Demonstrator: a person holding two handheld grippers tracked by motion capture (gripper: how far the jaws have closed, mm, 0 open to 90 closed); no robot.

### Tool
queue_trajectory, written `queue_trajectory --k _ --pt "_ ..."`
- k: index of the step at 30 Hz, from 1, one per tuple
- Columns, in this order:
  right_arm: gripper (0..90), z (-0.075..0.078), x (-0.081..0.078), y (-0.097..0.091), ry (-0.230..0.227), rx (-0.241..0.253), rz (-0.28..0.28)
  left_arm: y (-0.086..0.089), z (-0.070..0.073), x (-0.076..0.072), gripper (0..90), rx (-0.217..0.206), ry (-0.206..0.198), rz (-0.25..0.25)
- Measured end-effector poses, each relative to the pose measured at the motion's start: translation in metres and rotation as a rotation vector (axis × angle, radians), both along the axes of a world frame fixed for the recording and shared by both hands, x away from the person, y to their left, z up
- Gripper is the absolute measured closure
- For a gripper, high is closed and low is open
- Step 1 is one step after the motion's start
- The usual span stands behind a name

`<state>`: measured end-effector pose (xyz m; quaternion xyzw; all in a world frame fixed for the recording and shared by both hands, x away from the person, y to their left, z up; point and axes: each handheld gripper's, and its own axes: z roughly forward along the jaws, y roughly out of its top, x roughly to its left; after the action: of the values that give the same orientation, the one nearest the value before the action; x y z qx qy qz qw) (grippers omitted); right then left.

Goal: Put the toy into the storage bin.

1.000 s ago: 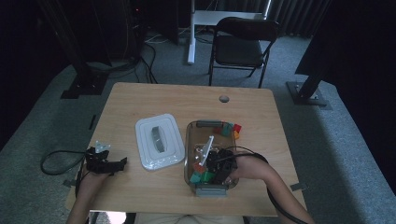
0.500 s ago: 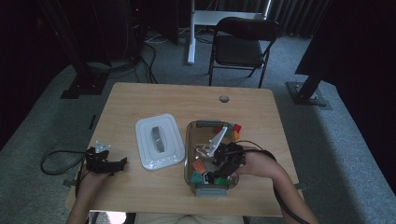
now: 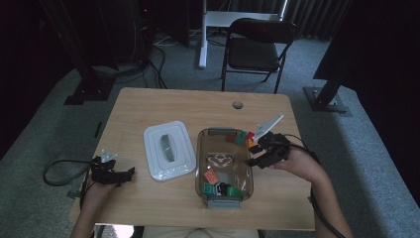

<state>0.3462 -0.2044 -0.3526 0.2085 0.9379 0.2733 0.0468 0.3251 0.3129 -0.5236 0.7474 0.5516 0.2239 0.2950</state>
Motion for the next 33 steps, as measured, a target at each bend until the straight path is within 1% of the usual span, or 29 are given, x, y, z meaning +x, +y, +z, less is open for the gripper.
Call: queue_trajectory --k 1,2,3,6,8,10,11,12,13,14,15,17,20,24,25,26,28,33 --pt "48.5 0.000 0.000 0.000 0.000 0.000 0.000 0.000 0.000 0.000 2.7 0.000 0.000 0.000" --pt "48.5 0.000 0.004 -0.006 -0.004 0.007 -0.020 0.000 0.000 0.000 2.7 -0.001 -0.001 0.000" --pt "48.5 -0.002 0.011 -0.017 0.002 0.029 -0.061 0.000 0.000 0.000 2.7 0.000 -0.002 0.001" --pt "48.5 -0.008 0.024 -0.032 0.007 0.044 -0.130 0.000 0.000 0.000 2.7 0.000 -0.003 0.001" --pt "48.5 -0.014 0.032 -0.039 0.019 0.059 -0.171 0.000 0.000 0.000 2.6 0.000 -0.003 0.001" --pt "48.5 -0.021 0.040 -0.044 0.020 0.058 -0.219 0.000 0.000 0.000 2.6 0.000 -0.002 0.000" --pt "48.5 -0.025 0.045 -0.047 0.030 0.066 -0.244 0.000 0.000 0.000 2.6 0.000 -0.001 0.001" --pt "48.5 -0.028 0.050 -0.048 0.044 0.071 -0.281 0.000 0.000 0.000 2.6 0.000 -0.001 0.000" --pt "48.5 -0.033 0.055 -0.049 0.044 0.060 -0.312 0.000 0.000 0.000 2.6 0.000 -0.001 0.000" --pt "48.5 -0.037 0.060 -0.049 0.044 0.046 -0.328 0.000 0.000 0.000 2.6 0.000 -0.001 0.000" --pt "48.5 -0.042 0.064 -0.050 0.049 0.045 -0.343 0.000 0.000 0.000 2.6 0.000 -0.001 0.000" --pt "48.5 -0.052 0.073 -0.049 0.064 0.052 -0.360 0.000 0.000 0.000 2.7 0.000 -0.001 0.000" --pt "48.5 -0.069 0.085 -0.046 0.090 0.031 -0.384 0.000 0.000 0.000 2.6 0.000 -0.001 0.000" --pt "48.5 -0.090 0.098 -0.040 0.107 0.011 -0.429 0.000 0.000 0.000 2.6 0.000 -0.002 0.001" --pt "48.5 -0.094 0.100 -0.039 0.115 0.013 -0.439 0.000 0.000 0.000 2.6 0.000 -0.002 0.000" --pt "48.5 -0.094 0.100 -0.039 0.115 0.013 -0.439 0.000 0.000 0.000 2.6 0.000 -0.002 0.000" --pt "47.7 -0.104 0.108 -0.034 0.129 0.008 -0.462 0.000 0.000 0.000 2.7 0.000 -0.002 0.001" --pt "47.6 -0.117 0.117 -0.028 0.150 0.000 -0.471 0.000 0.000 0.000 2.6 0.000 -0.002 0.001"
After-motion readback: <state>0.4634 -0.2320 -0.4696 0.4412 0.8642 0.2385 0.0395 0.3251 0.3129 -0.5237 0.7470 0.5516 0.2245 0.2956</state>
